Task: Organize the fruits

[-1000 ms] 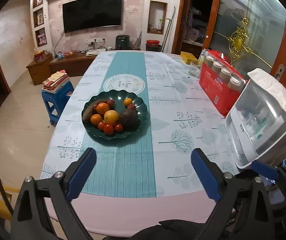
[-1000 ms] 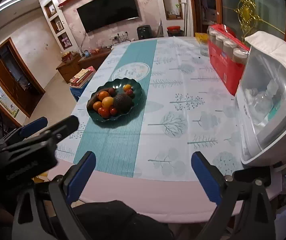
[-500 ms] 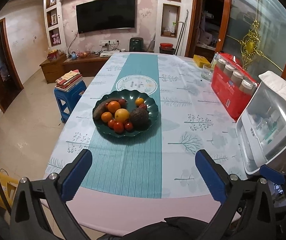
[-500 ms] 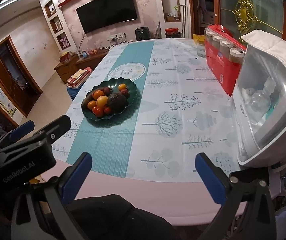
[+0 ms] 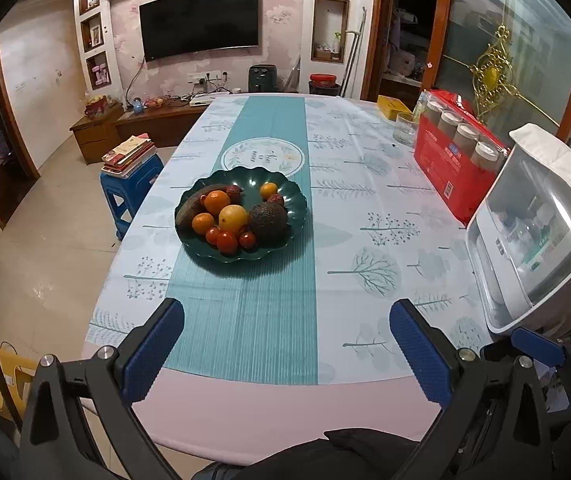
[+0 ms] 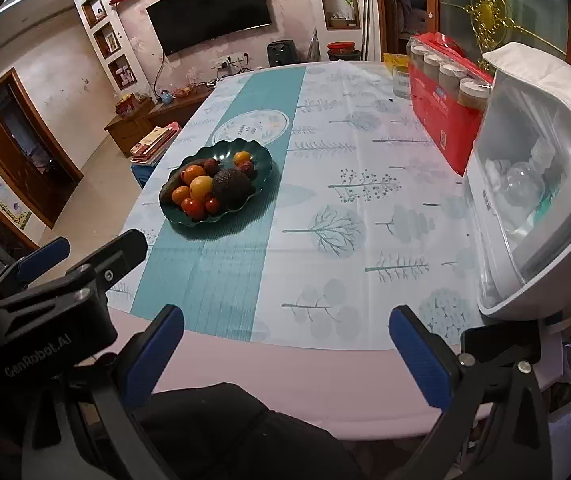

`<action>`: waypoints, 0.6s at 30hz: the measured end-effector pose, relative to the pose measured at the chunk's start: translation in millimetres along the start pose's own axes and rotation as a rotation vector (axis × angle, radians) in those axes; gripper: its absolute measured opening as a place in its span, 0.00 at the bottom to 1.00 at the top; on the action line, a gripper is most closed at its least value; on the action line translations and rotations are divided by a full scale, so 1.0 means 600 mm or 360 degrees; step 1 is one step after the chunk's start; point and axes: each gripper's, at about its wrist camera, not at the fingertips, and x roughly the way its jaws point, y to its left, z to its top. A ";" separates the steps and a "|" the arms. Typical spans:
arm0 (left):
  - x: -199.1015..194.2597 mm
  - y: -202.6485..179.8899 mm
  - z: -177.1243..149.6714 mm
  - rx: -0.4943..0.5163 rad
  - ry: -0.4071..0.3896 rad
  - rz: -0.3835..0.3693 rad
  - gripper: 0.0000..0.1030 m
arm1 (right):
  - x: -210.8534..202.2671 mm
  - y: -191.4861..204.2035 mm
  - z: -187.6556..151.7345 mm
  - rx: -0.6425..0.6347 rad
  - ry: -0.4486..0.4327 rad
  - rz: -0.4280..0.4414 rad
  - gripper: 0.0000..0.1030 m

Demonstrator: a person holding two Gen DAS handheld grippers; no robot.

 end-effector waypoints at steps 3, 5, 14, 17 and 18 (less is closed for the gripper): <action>0.001 -0.003 -0.001 0.0002 0.0004 -0.0005 0.99 | 0.001 -0.002 -0.002 0.0009 0.0011 -0.0008 1.00; 0.001 -0.003 -0.001 0.0002 0.0005 -0.0003 0.99 | 0.001 -0.003 -0.003 0.0011 0.0015 -0.0010 1.00; 0.006 -0.008 -0.005 -0.0008 0.0024 0.0012 0.99 | 0.010 -0.009 -0.002 0.0012 0.0053 0.0001 1.00; 0.008 -0.010 -0.004 -0.0012 0.0029 0.0017 0.99 | 0.012 -0.010 0.000 0.0005 0.0059 0.0006 1.00; 0.009 -0.011 -0.003 -0.0013 0.0031 0.0019 0.99 | 0.013 -0.010 0.001 0.0003 0.0061 0.0007 1.00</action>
